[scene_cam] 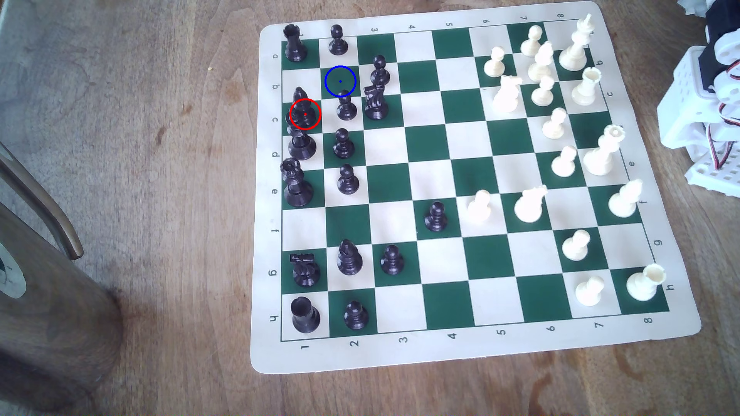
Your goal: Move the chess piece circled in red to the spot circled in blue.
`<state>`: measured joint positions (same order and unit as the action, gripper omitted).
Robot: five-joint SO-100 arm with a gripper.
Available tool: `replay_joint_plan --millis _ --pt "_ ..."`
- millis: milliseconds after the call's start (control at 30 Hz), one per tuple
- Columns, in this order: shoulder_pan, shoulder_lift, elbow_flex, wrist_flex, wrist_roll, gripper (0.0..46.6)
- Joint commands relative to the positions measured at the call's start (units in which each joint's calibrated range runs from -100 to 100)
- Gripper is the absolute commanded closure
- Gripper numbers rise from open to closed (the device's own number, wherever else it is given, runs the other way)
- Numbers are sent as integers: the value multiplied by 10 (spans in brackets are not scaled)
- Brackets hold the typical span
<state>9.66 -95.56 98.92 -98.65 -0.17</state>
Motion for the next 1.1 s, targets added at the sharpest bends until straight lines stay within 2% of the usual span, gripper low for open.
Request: replay_joint_plan --millis 0,467,500,533,667,767,833,933,1067 --pt "-64 -3 10 -11 3 465" --pt "-64 -3 10 -11 3 465" --pt "-64 -3 10 -11 1 465" --pt "-65 -3 10 -6 -21 465" --pt "-95 -3 10 150 -23 465" --pt "-151 -2 10 362 -21 465" --pt "-149 -2 10 497 -20 465" --pt "-117 -2 10 686 -19 465" --pt "-115 2 1 881 -16 465"
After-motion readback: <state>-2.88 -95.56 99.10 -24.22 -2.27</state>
